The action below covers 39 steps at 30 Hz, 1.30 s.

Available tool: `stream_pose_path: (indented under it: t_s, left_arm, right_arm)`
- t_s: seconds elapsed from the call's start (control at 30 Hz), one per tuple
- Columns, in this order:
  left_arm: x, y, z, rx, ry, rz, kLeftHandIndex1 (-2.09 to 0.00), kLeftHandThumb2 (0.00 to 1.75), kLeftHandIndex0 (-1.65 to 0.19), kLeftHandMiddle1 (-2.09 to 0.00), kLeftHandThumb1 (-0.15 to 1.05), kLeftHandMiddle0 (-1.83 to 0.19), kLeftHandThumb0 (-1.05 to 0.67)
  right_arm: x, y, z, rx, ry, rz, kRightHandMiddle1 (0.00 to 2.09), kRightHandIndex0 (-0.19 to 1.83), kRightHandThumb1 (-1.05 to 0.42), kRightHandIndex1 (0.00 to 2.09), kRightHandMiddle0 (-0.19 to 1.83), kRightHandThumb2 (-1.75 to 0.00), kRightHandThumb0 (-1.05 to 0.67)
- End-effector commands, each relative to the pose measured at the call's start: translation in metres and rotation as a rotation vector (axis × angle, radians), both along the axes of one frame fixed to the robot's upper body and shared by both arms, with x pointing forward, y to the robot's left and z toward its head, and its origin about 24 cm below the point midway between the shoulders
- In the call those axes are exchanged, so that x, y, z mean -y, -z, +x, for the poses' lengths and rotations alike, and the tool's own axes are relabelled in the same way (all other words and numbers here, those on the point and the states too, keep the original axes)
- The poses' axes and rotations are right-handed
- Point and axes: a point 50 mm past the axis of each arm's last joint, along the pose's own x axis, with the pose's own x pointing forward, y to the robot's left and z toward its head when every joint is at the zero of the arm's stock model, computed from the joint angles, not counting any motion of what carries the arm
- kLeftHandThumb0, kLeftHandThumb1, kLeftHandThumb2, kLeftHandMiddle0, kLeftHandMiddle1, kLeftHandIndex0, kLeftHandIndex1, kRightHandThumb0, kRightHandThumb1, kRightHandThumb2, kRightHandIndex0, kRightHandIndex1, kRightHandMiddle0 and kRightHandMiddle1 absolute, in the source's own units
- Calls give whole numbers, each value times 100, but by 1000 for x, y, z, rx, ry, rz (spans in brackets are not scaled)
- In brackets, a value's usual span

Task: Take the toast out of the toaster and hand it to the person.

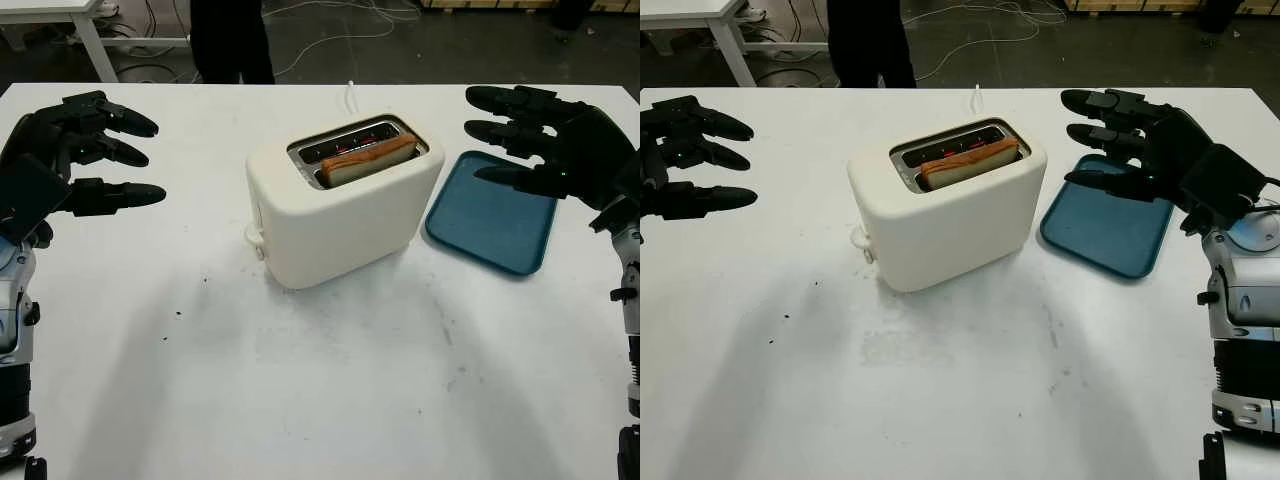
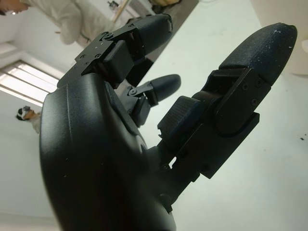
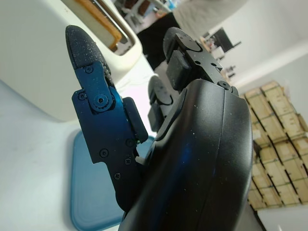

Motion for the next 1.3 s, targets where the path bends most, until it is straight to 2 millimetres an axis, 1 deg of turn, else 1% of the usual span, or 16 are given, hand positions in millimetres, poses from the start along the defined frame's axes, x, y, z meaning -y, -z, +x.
stream_pose_path:
  t_s: [0.0,0.27,0.4,0.6,1.27]
  left_arm:
    - [-2,2,-2,5,-13,0,-89,1,-60,-104,55,-58,-105]
    - [-3,3,-1,-5,-7,-20,-87,0,-59,-102,52,-57,-105]
    - [-3,2,-2,-2,-13,-5,-87,1,-59,-101,54,-58,-105]
    - [-3,3,-1,-6,-8,-15,-87,0,-60,-101,53,-58,-105]
    - [-3,3,-1,-3,-8,-12,-87,0,-59,-102,53,-58,-105]
  right_arm:
    - [-1,0,-2,5,-6,5,0,41,-79,6,44,0,-60]
    - [0,0,-2,7,-5,3,0,41,-79,6,44,0,-62]
    - [0,0,-2,13,-7,-1,0,41,-80,7,44,0,-63]
    - [0,-1,-2,5,-4,0,0,41,-80,7,44,0,-66]
    - [-1,-3,-3,6,2,0,0,40,-80,9,43,0,-64]
